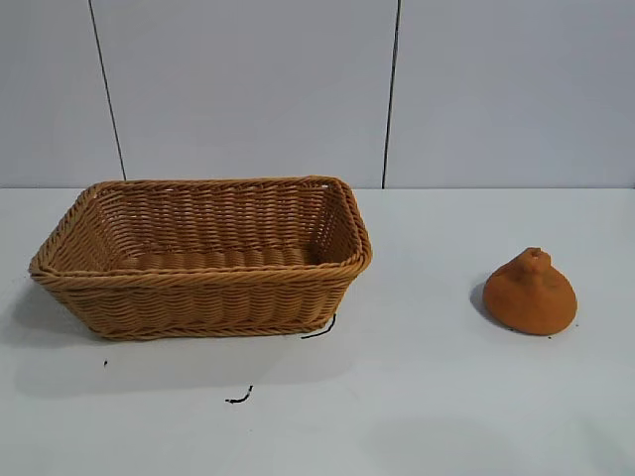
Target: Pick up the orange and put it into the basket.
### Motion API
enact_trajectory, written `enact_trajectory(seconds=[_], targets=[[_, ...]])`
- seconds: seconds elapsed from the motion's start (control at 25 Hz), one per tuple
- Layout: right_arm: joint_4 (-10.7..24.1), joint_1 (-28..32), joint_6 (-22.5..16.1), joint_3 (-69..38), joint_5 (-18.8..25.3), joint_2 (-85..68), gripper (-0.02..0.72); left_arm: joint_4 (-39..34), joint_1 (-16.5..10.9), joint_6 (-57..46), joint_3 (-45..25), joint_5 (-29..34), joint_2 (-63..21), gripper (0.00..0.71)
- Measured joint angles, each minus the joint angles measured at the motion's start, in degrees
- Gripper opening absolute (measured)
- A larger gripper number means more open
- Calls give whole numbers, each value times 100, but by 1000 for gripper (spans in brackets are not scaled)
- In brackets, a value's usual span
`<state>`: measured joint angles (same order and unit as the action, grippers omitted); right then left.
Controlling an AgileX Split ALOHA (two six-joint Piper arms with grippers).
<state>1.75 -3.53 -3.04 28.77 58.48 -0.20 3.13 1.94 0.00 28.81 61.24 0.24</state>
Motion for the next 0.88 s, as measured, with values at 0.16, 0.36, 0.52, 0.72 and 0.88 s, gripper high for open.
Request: enact_trajectory(seconds=[0.16,0.36,0.52,0.72,0.88], targets=[[0,0,0,0,0,0,678,0,0,0,0,0,0,639],[0,0,59,161,52,340,678,0,0,0,0,0,0,639],[65,0,59,574,247,1612,678,0,0,0,0,0,0,639],[65,0,59,1343,472,3701,678,0,0,0,0,0,0,639],[59,0,59,1884,457,4870,678,0,0,0,0,6,0,639]])
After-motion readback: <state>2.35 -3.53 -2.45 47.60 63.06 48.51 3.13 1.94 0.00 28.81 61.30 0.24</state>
